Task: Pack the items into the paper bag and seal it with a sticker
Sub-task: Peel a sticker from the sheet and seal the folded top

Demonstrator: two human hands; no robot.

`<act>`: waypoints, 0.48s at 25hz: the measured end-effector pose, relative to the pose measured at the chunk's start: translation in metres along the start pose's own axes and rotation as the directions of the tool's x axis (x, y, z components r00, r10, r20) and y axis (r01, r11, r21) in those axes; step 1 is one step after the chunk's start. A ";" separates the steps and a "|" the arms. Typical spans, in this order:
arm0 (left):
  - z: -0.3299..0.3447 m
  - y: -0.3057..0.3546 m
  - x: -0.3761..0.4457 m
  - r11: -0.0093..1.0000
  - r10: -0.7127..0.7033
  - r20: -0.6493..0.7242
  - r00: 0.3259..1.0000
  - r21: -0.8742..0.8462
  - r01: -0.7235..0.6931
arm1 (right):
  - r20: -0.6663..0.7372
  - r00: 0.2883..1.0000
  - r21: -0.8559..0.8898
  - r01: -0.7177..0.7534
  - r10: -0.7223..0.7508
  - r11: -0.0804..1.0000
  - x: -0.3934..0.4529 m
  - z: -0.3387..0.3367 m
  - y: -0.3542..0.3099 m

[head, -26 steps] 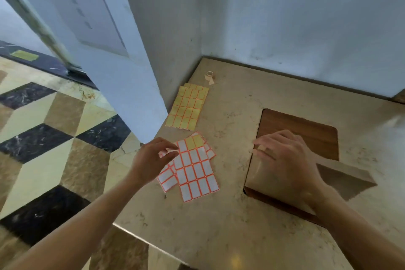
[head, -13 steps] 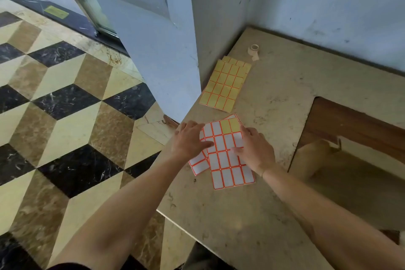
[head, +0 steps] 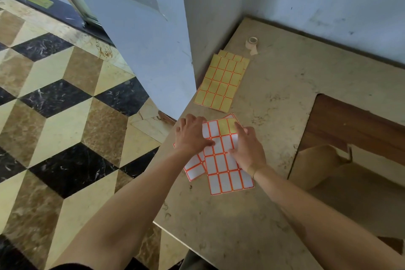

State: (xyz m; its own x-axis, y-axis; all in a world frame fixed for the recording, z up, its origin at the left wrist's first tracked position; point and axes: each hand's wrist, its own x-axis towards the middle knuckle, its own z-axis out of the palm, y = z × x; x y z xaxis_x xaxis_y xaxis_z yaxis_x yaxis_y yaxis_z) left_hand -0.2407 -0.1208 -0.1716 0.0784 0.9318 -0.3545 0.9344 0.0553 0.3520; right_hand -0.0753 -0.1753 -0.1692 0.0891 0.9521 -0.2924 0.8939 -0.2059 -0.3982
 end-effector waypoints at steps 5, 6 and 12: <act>-0.002 0.003 0.001 1.000 -0.004 -0.003 1.000 -0.015 0.004 | -0.079 0.992 0.283 -0.077 0.103 0.956 0.010 0.004 0.002; -0.003 0.004 -0.001 1.000 0.014 -0.018 1.000 -0.020 -0.014 | -0.072 0.988 0.370 -0.100 0.136 0.924 0.012 0.001 0.002; -0.046 0.006 -0.023 0.891 0.207 0.088 0.974 -0.428 -0.150 | 0.167 0.976 0.710 -0.216 0.137 0.670 -0.029 -0.066 -0.006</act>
State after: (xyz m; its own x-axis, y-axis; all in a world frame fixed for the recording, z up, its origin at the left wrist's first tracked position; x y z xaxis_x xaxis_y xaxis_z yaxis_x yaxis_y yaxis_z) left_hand -0.2533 -0.1252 -0.1215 0.3001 0.8877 -0.3491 0.6718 0.0632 0.7380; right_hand -0.0545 -0.1867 -0.1007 0.1361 0.8635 -0.4856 0.2681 -0.5039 -0.8211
